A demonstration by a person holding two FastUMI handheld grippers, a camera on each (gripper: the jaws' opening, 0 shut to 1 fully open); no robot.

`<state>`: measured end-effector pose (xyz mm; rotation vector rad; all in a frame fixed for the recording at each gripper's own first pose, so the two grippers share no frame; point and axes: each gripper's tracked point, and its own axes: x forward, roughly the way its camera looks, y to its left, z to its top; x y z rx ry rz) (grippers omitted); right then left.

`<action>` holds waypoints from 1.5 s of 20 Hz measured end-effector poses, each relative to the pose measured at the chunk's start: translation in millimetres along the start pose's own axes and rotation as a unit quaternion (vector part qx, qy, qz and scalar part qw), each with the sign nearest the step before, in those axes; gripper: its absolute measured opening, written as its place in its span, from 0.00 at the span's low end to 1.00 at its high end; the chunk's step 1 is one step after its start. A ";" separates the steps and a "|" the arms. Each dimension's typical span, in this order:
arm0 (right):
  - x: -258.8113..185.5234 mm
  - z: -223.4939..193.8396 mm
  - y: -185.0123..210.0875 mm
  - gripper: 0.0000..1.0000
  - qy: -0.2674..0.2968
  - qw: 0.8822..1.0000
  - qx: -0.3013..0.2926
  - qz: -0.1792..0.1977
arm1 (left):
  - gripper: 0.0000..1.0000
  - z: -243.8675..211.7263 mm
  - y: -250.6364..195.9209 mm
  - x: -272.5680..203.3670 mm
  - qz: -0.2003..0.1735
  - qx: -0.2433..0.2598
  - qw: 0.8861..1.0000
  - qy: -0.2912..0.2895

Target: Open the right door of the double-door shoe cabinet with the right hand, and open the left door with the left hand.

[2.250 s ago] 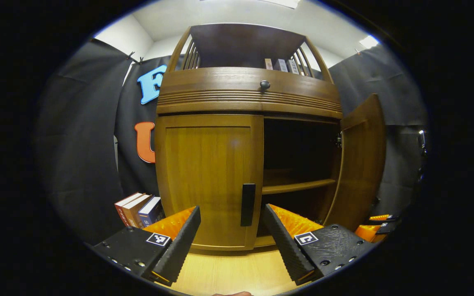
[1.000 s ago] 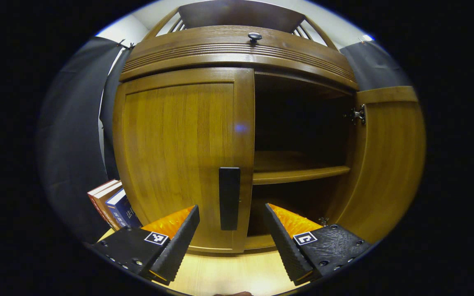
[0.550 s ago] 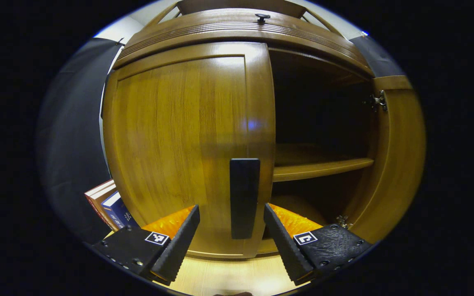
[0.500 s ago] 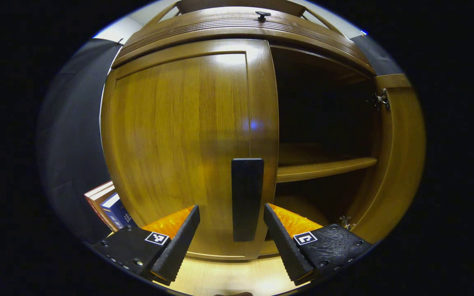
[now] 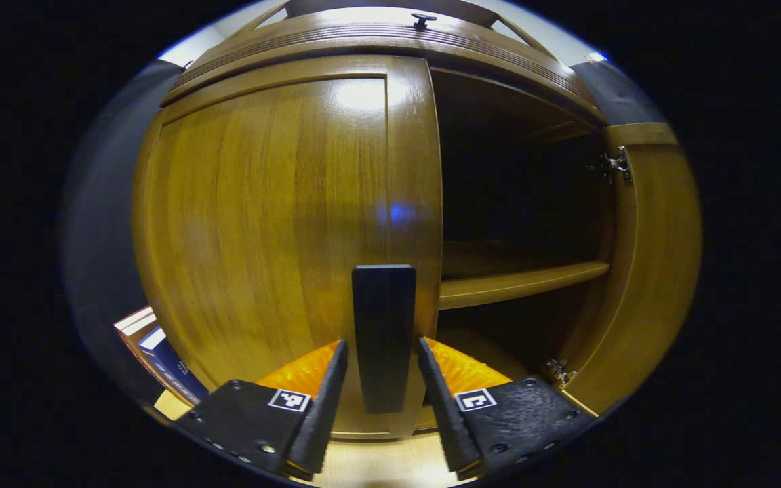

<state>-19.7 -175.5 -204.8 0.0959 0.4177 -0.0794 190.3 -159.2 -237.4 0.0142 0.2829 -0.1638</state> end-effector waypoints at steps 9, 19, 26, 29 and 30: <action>-10.5 -21.3 -20.5 0.13 0.017 0.999 0.020 -0.031 | 0.38 3.7 5.8 -0.8 0.010 -0.008 1.000 -0.001; -34.2 -19.2 -22.0 0.46 -0.002 0.999 0.004 -0.046 | 0.22 0.8 9.9 -33.5 0.033 0.007 0.999 0.009; -54.6 -1.4 -0.6 0.58 -0.044 0.998 -0.014 -0.051 | 0.22 -6.1 18.2 -75.2 0.042 0.008 0.999 0.008; -62.4 6.6 12.5 0.58 -0.057 0.998 -0.010 -0.039 | 0.22 -7.9 24.1 -94.6 0.051 0.008 0.999 0.006; -62.4 8.8 15.9 0.58 -0.061 0.998 -0.012 -0.033 | 0.22 -9.3 27.6 -100.7 0.054 0.006 0.999 0.006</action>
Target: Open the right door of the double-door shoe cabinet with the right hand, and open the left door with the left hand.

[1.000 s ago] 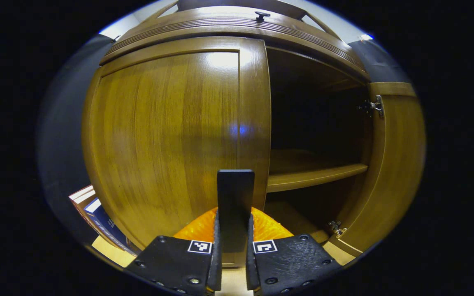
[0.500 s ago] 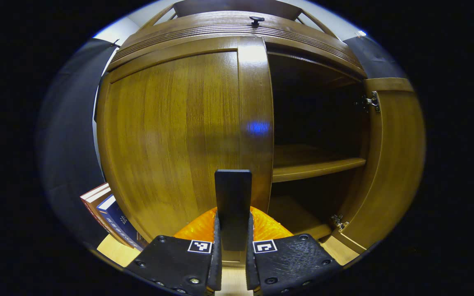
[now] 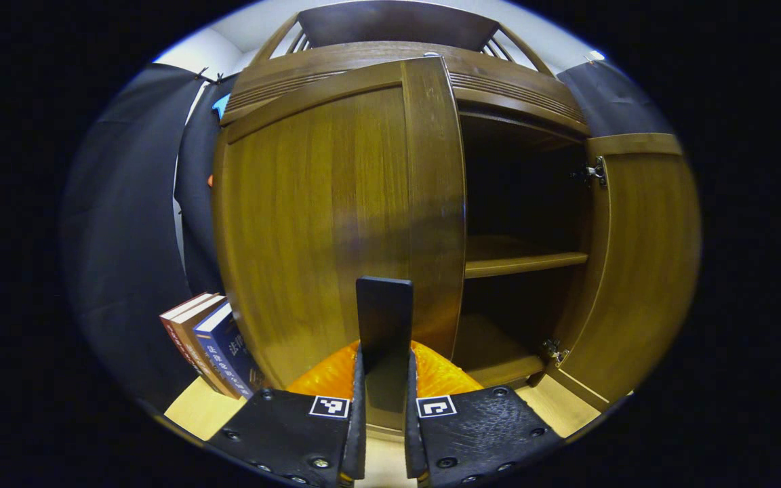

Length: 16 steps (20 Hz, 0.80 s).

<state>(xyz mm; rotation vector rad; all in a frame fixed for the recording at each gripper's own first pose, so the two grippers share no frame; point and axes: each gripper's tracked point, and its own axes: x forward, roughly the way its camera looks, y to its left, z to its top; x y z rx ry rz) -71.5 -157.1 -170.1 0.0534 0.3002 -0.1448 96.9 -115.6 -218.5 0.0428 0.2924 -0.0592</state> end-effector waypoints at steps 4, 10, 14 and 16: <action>-6.2 4.4 27.5 0.59 -0.007 0.999 -0.007 0.032 | 0.22 -3.0 13.5 -24.5 0.014 -0.009 1.000 0.001; -0.6 -1.3 72.1 0.59 -0.001 0.995 -0.041 0.086 | 0.21 -11.7 45.0 -63.1 0.046 -0.017 0.999 0.002; 6.9 -1.2 98.4 0.59 0.002 0.992 -0.051 0.115 | 0.20 -17.4 76.5 -87.2 0.083 -0.019 0.996 0.003; 10.2 -2.3 109.2 0.59 0.004 0.991 -0.058 0.125 | 0.20 -19.8 96.3 -99.1 0.104 -0.017 0.994 0.002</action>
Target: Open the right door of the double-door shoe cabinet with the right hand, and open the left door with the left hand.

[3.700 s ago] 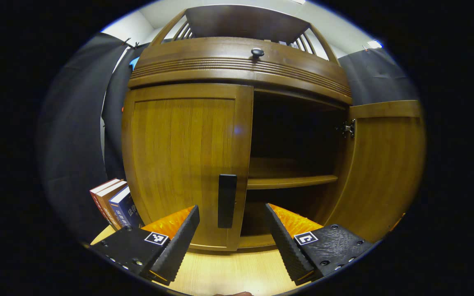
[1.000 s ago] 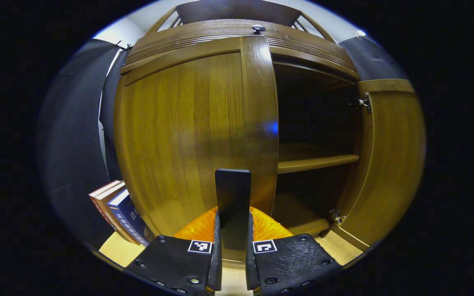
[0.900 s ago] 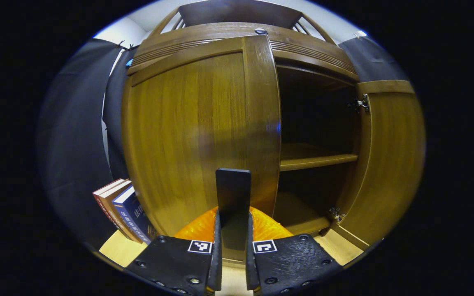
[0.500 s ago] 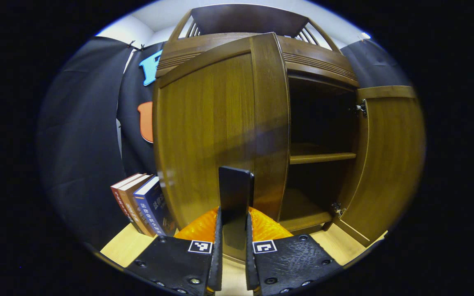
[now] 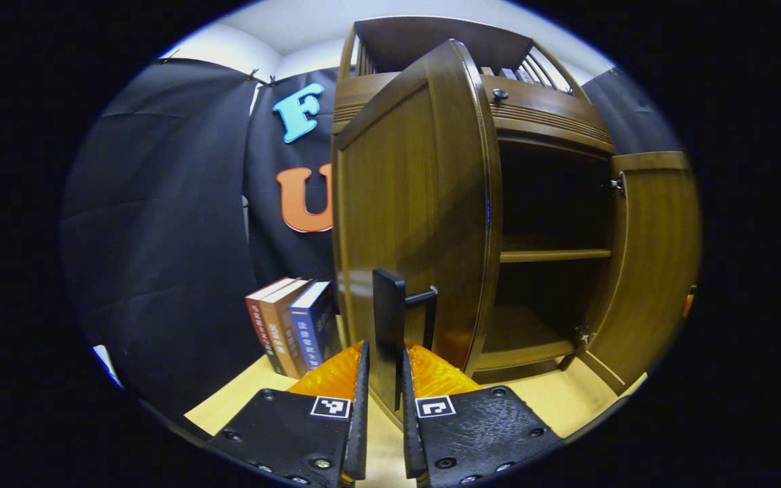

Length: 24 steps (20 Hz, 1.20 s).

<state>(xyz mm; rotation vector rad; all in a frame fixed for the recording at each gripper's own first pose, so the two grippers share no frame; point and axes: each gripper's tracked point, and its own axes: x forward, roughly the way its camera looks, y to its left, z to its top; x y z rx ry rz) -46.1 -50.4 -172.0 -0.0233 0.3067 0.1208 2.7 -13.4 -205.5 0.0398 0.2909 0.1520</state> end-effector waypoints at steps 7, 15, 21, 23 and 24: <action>16.9 -1.2 24.7 0.59 0.008 1.000 -0.012 0.013 | 0.21 -7.6 63.9 -15.0 0.036 -0.018 0.999 0.006; 29.1 -0.1 49.9 0.59 0.014 1.000 -0.020 0.020 | 0.15 -15.0 99.8 -19.8 0.013 -0.041 0.999 0.017; 33.3 3.5 67.3 0.59 0.014 0.999 -0.028 0.030 | 0.15 -24.4 140.8 -33.0 0.059 -0.046 0.997 0.027; 31.4 11.1 69.4 0.59 0.006 0.999 -0.027 0.032 | 0.15 -17.7 150.2 -40.4 0.073 -0.028 0.997 0.021; 30.7 14.5 69.2 0.59 0.002 0.999 -0.027 0.032 | 0.15 -15.8 153.9 -44.9 0.076 -0.023 0.997 0.020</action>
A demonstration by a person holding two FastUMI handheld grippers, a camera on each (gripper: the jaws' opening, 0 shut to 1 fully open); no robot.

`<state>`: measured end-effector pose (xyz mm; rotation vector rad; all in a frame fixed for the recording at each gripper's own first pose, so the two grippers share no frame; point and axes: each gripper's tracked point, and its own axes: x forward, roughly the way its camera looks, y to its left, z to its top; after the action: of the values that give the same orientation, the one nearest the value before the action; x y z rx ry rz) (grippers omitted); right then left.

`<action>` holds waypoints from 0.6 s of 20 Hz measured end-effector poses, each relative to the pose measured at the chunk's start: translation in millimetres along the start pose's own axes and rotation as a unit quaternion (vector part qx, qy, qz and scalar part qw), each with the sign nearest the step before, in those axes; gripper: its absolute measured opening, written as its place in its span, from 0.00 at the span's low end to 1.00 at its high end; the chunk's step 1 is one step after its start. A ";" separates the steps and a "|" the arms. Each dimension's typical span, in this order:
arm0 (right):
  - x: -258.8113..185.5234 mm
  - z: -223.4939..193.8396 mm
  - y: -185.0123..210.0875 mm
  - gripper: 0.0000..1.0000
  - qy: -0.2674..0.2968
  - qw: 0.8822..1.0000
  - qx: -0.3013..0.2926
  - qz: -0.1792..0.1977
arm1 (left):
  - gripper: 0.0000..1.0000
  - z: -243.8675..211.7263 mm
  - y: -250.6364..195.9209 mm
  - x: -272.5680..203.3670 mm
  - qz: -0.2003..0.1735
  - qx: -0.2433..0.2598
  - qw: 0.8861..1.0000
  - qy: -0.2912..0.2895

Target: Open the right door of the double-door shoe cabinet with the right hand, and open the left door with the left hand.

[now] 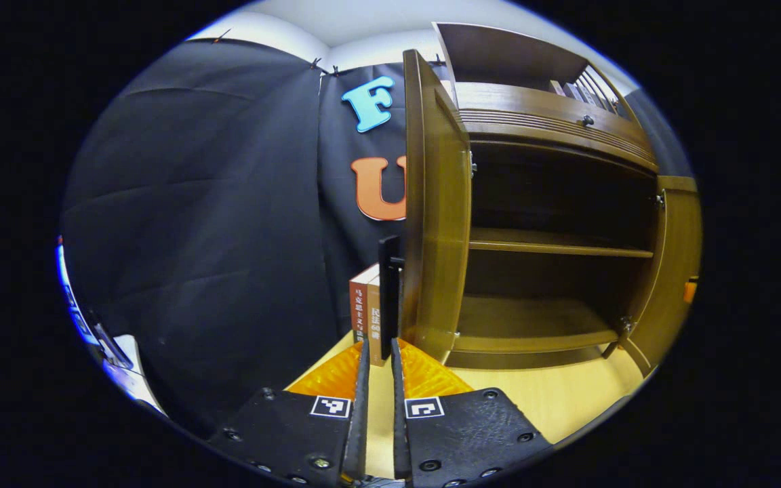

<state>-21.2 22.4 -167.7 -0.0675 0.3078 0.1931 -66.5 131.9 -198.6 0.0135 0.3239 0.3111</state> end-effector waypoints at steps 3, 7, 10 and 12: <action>-4.5 14.3 -8.8 0.59 -0.020 1.000 0.001 -0.011 | 0.15 17.3 -11.6 -13.1 0.003 0.015 1.000 -0.020; -16.8 42.4 -19.7 0.59 -0.057 0.998 0.001 -0.026 | 0.15 52.5 -55.5 -31.6 -0.015 0.024 0.997 -0.069; -25.2 66.1 -30.1 0.69 -0.083 0.996 0.002 -0.041 | 0.15 80.5 -96.0 -35.4 -0.044 0.024 0.994 -0.100; -28.1 78.0 -34.6 0.71 -0.094 0.994 0.006 -0.047 | 0.20 87.6 -126.5 -35.4 -0.075 0.015 0.993 -0.095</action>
<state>-17.6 -9.1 -83.7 -0.0511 0.1168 0.1036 -33.0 3.9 -112.4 0.0470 0.1402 0.1539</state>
